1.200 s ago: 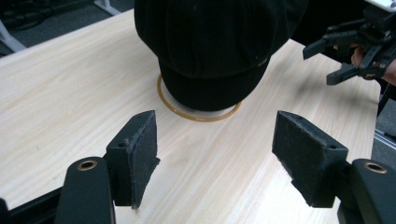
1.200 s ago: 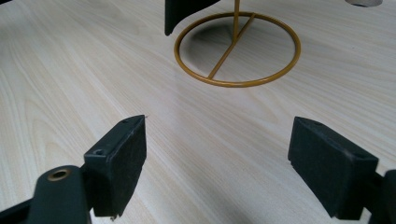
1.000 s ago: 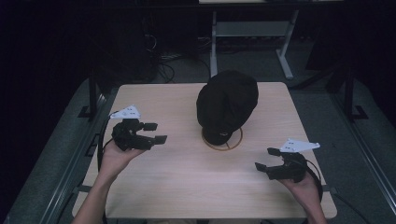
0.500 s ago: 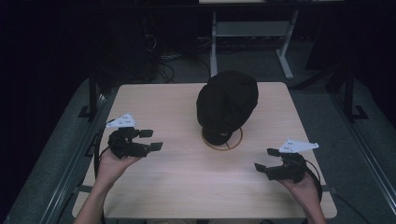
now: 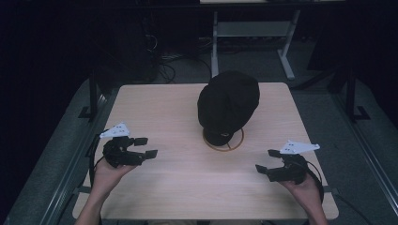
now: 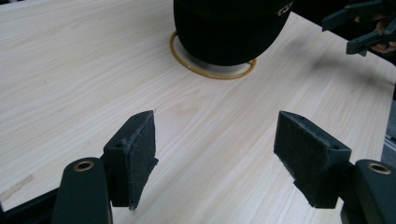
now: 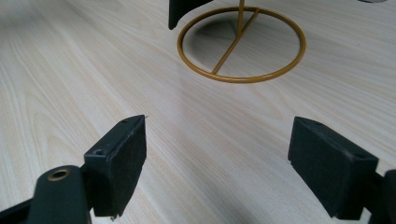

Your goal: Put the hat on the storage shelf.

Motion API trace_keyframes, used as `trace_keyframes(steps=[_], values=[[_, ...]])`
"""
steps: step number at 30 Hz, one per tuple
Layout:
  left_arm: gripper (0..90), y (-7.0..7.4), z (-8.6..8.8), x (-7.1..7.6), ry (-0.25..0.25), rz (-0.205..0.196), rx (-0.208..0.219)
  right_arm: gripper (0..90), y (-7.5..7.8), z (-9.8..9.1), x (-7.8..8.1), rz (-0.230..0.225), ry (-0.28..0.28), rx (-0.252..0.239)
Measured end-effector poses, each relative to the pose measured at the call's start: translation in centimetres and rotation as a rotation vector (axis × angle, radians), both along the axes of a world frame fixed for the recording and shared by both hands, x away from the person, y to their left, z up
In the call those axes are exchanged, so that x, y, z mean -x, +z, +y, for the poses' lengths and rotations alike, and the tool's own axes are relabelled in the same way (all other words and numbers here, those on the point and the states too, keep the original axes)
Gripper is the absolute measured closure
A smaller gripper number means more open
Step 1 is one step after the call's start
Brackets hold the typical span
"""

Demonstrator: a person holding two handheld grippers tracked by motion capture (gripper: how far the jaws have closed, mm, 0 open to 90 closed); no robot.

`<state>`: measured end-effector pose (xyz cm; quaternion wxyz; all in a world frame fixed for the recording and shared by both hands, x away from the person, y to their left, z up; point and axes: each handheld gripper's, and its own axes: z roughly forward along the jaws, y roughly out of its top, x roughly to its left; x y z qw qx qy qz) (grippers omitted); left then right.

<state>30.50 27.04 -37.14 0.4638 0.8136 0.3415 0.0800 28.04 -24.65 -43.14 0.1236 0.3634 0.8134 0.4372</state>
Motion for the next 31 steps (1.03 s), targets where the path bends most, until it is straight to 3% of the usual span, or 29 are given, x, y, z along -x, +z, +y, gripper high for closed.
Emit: trace_keyframes(steps=[15, 22, 27, 31], values=[[27.6, -1.3, 0.8, 1.5, 0.027, -0.020, -0.042, 19.1, -0.1, 0.1, 0.1, 0.005, 0.004, 0.005], [27.1, -1.8, 0.9, 2.2, 0.040, -0.032, -0.053, 19.2, -0.2, 0.0, 0.2, 0.006, 0.002, -0.001], [26.9, -2.7, 1.0, 2.8, 0.057, -0.039, -0.030, 19.2, -0.3, -0.1, 0.3, 0.009, -0.001, -0.007], [26.9, -3.5, 0.8, 3.2, 0.052, -0.032, -0.047, 19.4, -0.2, 0.0, 0.4, 0.002, 0.011, -0.006]])
